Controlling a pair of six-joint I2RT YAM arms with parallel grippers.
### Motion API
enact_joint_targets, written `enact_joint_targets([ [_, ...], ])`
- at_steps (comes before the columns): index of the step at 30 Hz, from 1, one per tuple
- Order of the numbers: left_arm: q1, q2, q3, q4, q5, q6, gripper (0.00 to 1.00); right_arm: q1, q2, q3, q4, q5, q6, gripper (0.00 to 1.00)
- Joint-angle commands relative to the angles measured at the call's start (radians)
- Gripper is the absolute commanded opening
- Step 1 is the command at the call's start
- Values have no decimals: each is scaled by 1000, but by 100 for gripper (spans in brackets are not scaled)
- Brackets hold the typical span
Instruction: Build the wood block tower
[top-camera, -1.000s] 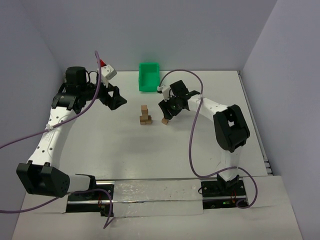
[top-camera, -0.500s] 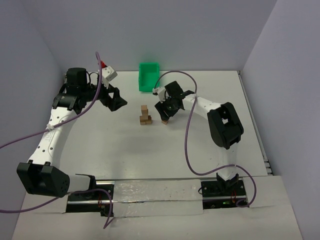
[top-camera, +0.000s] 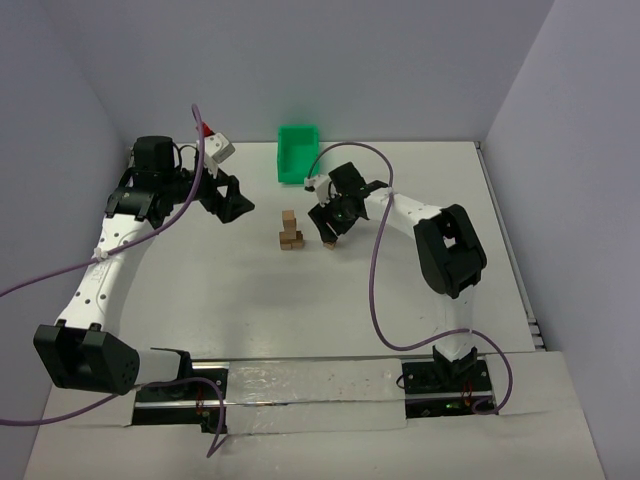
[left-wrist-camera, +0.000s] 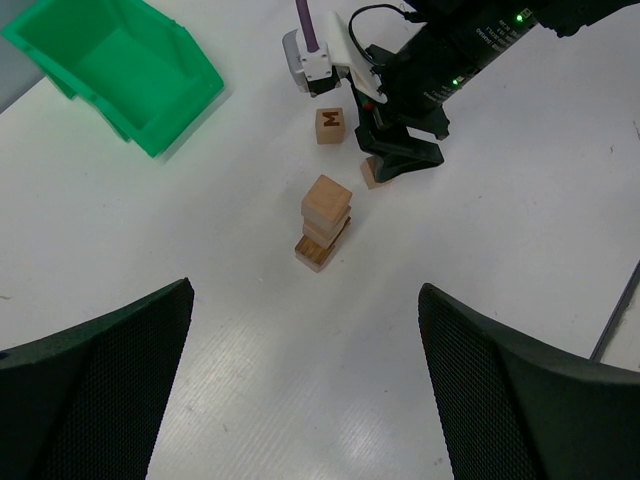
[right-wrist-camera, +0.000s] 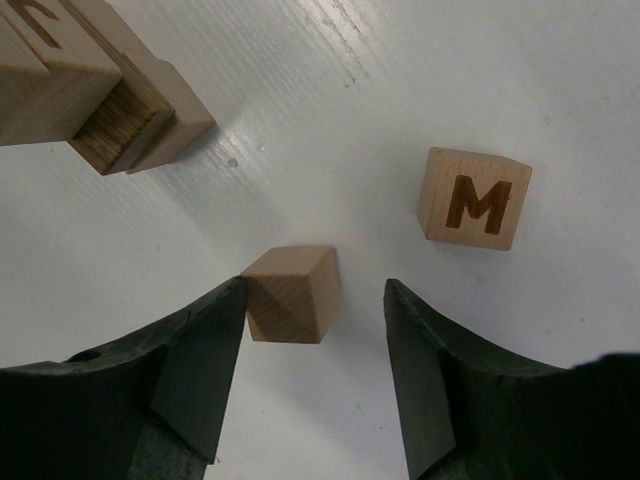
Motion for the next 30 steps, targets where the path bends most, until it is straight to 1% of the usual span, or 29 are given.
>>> enact_joint_targets([
  [1, 7, 1, 7, 21, 33, 6, 99, 7, -37, 19, -15, -37, -9, 69],
  [4, 5, 1, 7, 22, 35, 5, 99, 7, -40, 21, -22, -44, -10, 73],
  [10, 5, 2, 9, 20, 37, 7, 99, 5, -38, 24, -32, -59, -16, 73],
  [22, 5, 12, 14, 24, 32, 17, 99, 7, 9, 50, -63, -20, -49, 56],
  [24, 5, 17, 17, 24, 34, 17, 99, 6, 5, 41, -57, -21, -53, 51],
  [28, 5, 20, 13, 27, 35, 19, 99, 7, -2, 33, -54, -24, -63, 46],
  [30, 5, 20, 1, 32, 34, 20, 99, 7, -4, 35, -59, -19, -67, 41],
])
